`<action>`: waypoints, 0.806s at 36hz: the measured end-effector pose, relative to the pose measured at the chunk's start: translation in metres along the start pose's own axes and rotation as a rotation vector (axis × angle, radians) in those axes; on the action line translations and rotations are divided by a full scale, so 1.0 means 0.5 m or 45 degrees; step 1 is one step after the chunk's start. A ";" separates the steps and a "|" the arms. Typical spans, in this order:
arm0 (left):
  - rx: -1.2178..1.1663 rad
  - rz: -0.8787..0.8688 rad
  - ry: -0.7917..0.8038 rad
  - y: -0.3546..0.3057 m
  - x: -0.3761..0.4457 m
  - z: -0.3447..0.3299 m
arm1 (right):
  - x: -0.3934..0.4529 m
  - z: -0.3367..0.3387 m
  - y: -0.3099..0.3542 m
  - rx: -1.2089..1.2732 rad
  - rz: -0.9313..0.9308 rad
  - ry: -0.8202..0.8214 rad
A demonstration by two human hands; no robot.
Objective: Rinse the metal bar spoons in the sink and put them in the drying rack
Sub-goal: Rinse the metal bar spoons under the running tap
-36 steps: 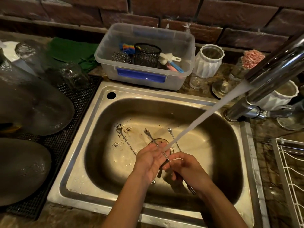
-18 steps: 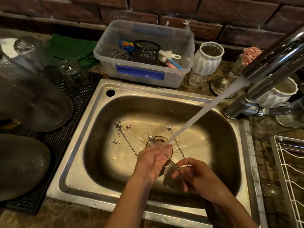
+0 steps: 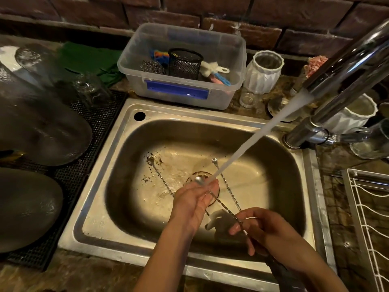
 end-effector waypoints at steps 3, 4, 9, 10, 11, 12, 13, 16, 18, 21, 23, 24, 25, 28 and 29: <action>0.019 -0.012 0.037 -0.002 -0.003 -0.007 | -0.009 0.006 -0.004 0.015 -0.001 -0.002; 0.004 -0.008 0.057 -0.001 -0.004 -0.011 | -0.012 0.007 -0.006 0.022 -0.003 -0.002; -0.037 0.009 0.119 0.007 -0.006 -0.016 | -0.026 0.022 -0.019 0.141 -0.016 -0.036; -0.046 0.012 0.124 0.009 -0.005 -0.016 | -0.028 0.025 -0.021 0.155 -0.017 -0.041; -0.049 0.013 0.129 0.010 -0.004 -0.016 | -0.030 0.027 -0.021 0.164 -0.015 -0.043; -0.049 0.013 0.133 0.011 -0.003 -0.016 | -0.032 0.028 -0.021 0.170 -0.009 -0.043; -0.052 0.012 0.133 0.012 -0.002 -0.016 | -0.034 0.029 -0.020 0.169 -0.001 -0.043; -0.051 0.004 0.139 0.014 -0.001 -0.016 | -0.042 0.029 -0.017 0.142 0.010 -0.075; -0.049 -0.002 0.140 0.012 0.000 -0.012 | -0.047 0.031 -0.013 0.112 0.022 -0.116; -0.058 -0.017 0.150 0.006 -0.002 -0.010 | -0.058 0.032 -0.009 0.091 0.027 -0.184; -0.050 -0.042 0.184 0.001 -0.004 -0.014 | -0.065 0.037 -0.009 0.099 0.019 -0.260; -0.046 -0.048 0.200 0.000 -0.006 -0.015 | -0.068 0.038 -0.008 0.092 0.016 -0.292; -0.046 -0.047 0.211 0.001 -0.006 -0.016 | -0.071 0.039 -0.006 0.061 0.020 -0.318; -0.056 -0.045 0.236 0.003 -0.008 -0.018 | -0.082 0.046 0.005 -0.141 0.045 -0.384; -0.055 -0.044 0.246 0.004 -0.008 -0.020 | -0.087 0.048 0.009 -0.218 0.053 -0.405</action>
Point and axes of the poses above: each hand's wrist, its own x-axis towards the middle knuckle, its own z-axis out of the back of the hand, y = z × x, the point moved 8 cm from there along x, towards the middle knuckle, and after that the axes turned 4 degrees about x, right-handed, at the moved point
